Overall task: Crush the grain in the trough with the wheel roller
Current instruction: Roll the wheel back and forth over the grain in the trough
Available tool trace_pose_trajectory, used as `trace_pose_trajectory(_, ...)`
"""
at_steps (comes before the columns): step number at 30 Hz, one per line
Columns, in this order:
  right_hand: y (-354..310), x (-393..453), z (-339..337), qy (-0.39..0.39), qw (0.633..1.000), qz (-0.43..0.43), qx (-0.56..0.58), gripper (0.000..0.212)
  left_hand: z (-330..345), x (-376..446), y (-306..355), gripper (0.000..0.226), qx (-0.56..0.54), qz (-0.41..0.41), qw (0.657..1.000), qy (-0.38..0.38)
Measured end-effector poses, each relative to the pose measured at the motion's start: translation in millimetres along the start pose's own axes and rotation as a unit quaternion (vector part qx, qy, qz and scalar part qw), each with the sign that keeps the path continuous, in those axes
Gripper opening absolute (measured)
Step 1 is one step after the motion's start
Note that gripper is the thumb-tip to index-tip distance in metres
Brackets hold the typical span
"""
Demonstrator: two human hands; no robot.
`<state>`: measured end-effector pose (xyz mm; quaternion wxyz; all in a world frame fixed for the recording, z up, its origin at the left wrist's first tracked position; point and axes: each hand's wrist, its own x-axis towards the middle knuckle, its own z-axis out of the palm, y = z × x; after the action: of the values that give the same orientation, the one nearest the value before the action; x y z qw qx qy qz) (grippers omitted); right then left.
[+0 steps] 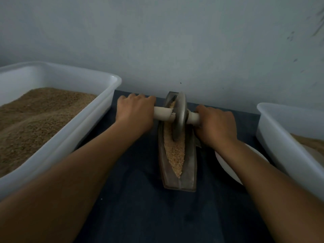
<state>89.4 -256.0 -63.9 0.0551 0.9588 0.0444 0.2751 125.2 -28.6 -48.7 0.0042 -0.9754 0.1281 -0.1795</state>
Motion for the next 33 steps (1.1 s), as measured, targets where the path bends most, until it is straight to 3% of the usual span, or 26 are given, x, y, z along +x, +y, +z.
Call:
trace_pose_trajectory(8,5.4,27.3,10.5,-0.066,0.997,0.038,0.018,0.016,0.1,17.8,9.3,0.035,0.033,-0.003,0.999,0.009)
trace_pose_trajectory(15,-5.9,-9.9,-3.3,0.027,1.000,0.006,0.000,0.016,-7.2,-7.0,1.8,0.036,0.013,-0.009,0.999,-0.040)
trace_pose_trajectory(19,-13.0,-45.7,-18.2,0.073,0.997,0.001,0.014,0.020,-13.2,-40.8,0.4,0.036,0.022,0.011,1.000,-0.013)
trace_pose_trajectory(28,-22.6,-85.0,-62.5,0.051,0.997,-0.031,0.039,0.048,-28.6,-87.3,-8.0,0.050,-0.009,0.058,0.998,0.002)
trace_pose_trajectory(33,-18.0,-78.0,-45.9,0.046,0.998,-0.029,0.022,0.041,-24.2,-73.3,-3.5,0.053,-0.003,0.065,0.998,0.019)
